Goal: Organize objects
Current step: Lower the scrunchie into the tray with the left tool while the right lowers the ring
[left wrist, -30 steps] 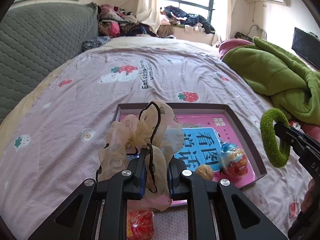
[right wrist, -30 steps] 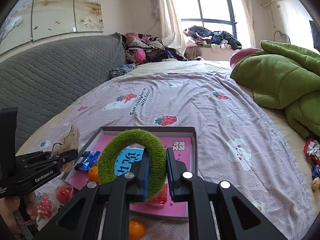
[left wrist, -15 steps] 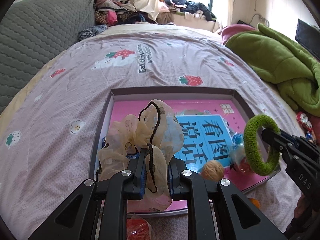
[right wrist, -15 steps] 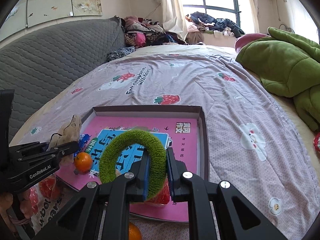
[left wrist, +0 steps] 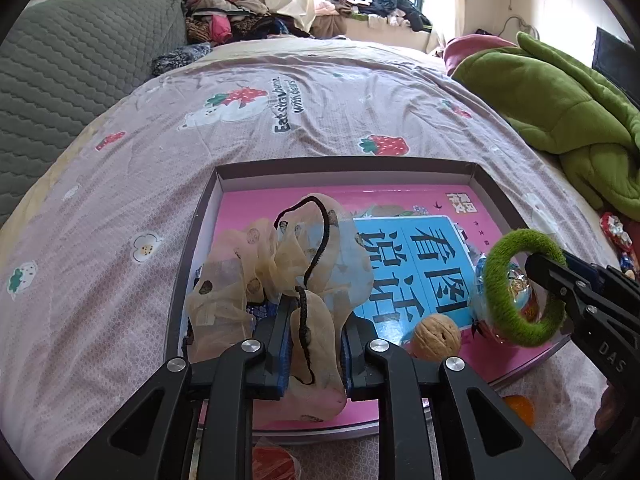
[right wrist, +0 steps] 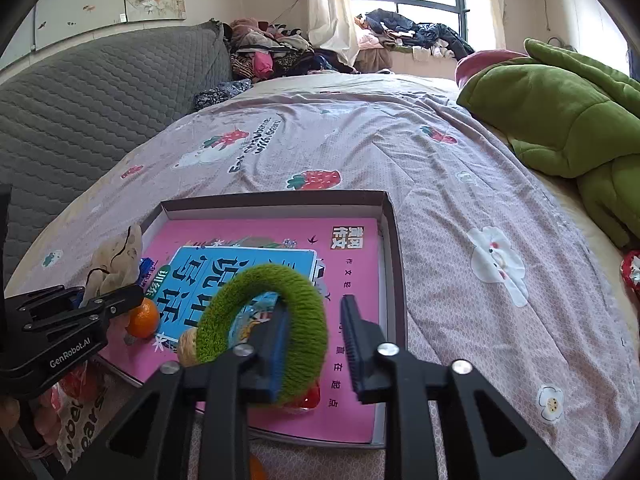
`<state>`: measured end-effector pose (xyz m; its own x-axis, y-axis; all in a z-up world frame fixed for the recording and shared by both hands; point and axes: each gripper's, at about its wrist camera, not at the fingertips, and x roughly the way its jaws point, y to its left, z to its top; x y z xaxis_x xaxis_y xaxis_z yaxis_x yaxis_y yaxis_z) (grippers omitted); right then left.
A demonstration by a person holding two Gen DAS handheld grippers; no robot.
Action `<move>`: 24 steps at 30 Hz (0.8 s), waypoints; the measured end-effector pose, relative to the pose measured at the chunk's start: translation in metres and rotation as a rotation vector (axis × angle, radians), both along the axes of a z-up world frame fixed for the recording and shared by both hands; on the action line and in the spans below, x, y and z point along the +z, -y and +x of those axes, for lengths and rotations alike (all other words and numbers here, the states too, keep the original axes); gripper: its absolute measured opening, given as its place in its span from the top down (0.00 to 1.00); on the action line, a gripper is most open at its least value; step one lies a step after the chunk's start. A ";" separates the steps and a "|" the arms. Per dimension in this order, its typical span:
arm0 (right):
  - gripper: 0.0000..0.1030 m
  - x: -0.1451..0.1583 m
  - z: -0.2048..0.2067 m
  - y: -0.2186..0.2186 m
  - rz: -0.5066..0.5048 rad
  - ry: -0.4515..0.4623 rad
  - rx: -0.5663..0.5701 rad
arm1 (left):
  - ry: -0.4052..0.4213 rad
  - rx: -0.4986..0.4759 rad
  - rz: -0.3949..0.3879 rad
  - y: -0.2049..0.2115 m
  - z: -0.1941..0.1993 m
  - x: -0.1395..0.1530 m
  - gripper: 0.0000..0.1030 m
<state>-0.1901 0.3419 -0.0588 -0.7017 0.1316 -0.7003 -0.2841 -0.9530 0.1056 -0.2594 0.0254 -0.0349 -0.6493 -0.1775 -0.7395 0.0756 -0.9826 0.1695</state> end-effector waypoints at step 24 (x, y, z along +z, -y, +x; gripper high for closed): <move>0.56 0.014 0.007 -0.011 -0.081 -0.023 -0.028 | 0.011 0.023 -0.006 -0.002 -0.004 0.004 0.58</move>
